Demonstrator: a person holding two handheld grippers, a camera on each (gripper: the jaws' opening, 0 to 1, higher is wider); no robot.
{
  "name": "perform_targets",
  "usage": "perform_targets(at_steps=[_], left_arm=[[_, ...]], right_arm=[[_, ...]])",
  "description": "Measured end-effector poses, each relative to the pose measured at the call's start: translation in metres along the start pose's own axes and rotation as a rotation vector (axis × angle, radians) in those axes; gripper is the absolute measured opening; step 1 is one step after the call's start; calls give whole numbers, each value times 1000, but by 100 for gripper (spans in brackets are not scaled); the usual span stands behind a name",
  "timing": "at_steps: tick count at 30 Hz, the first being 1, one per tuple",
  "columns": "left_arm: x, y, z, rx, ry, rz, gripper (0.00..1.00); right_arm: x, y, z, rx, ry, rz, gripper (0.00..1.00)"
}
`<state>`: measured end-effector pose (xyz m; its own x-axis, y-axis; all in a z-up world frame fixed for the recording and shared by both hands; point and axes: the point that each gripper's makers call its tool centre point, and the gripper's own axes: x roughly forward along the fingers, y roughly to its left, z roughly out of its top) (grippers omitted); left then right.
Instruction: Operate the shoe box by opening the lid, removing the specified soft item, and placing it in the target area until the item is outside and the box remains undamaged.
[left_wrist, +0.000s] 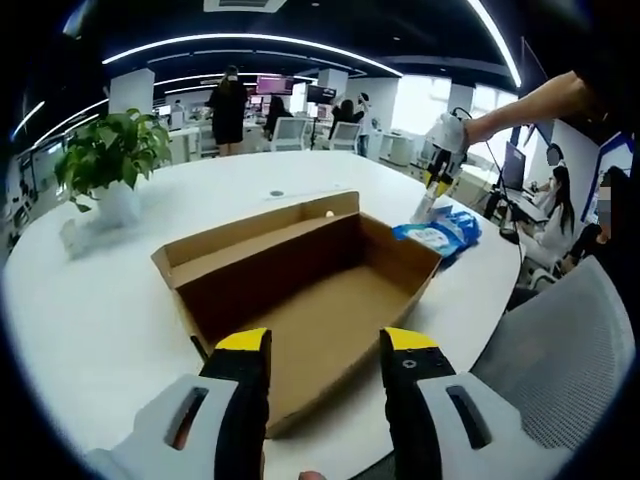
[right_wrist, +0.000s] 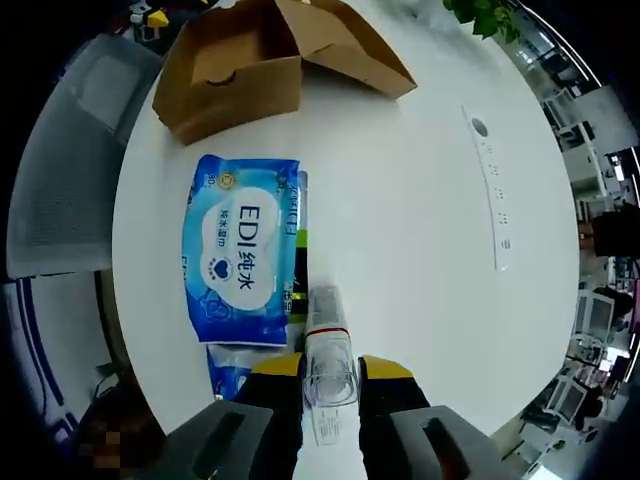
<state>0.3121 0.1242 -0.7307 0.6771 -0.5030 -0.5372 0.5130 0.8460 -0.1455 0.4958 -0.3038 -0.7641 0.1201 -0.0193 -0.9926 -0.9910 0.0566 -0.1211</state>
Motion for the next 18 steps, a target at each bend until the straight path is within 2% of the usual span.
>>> perform_targets(at_steps=[7,18], left_arm=[[0,-1,0,-2,2,-3,44],[-1,2,1,-17,-6,1,45]], right_arm=[[0,6,-2,-3,22,17,16],[5,1,-3,-6,49,17,16]])
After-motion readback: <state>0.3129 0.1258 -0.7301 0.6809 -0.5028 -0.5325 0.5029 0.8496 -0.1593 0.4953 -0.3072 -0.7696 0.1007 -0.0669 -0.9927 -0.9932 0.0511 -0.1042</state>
